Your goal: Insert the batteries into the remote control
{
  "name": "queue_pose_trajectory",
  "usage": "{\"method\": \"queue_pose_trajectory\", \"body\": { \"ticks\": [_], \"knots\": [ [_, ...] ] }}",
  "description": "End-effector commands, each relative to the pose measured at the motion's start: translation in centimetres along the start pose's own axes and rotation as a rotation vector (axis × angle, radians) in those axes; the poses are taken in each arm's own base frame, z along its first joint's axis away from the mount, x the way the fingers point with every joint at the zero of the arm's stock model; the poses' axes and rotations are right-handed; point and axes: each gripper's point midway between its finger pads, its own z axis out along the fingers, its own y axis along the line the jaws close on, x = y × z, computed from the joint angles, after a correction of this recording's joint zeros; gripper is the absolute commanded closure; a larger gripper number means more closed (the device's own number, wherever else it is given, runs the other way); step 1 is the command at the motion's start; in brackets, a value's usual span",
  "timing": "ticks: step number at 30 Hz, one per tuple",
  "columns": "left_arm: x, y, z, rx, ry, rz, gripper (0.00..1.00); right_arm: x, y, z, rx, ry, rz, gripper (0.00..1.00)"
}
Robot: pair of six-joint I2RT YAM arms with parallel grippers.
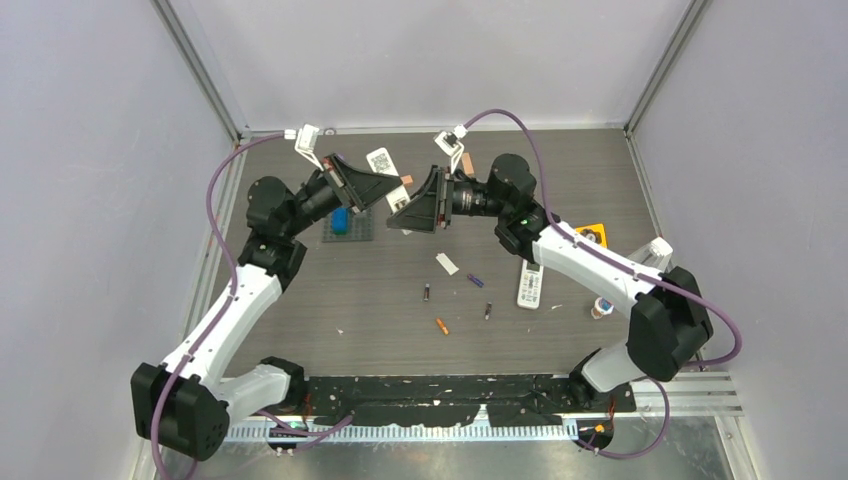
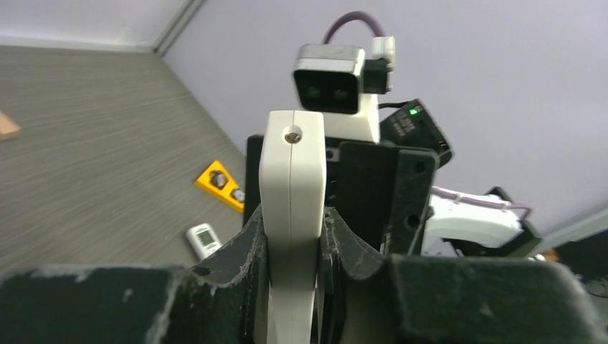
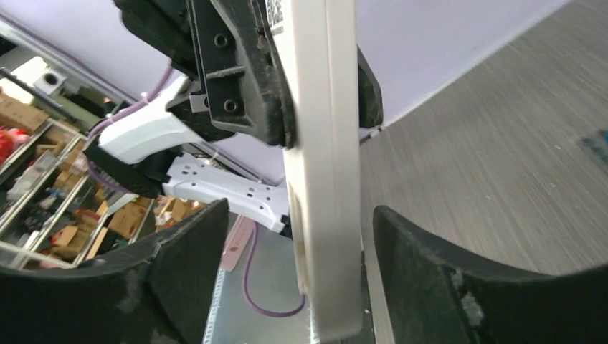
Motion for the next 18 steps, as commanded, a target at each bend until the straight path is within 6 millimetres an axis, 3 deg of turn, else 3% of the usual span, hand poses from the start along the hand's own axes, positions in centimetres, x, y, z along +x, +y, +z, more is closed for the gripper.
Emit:
{"method": "queue_pose_trajectory", "body": {
  "ticks": [1,4,8,13,18],
  "knots": [
    [-0.8,0.8,-1.2,-0.138,-0.001,0.165,1.0,-1.7,-0.6,-2.2,0.139,-0.068,-0.126,0.16],
    [-0.9,3.6,-2.7,-0.315,0.006,0.235,1.0,-1.1,-2.9,-4.0,0.312,-0.052,-0.163,0.13],
    [-0.6,7.6,-5.8,-0.573,0.034,0.297,1.0,1.2,-7.0,-6.6,0.565,0.023,-0.13,0.22],
    [0.0,9.4,-8.0,-0.692,0.06,0.338,1.0,7.4,-11.8,-9.3,0.854,0.246,-0.153,0.31],
    [0.6,9.7,-8.4,-0.7,0.067,0.315,1.0,13.8,-14.2,-11.1,0.978,0.475,-0.159,0.33]
  ]
}}
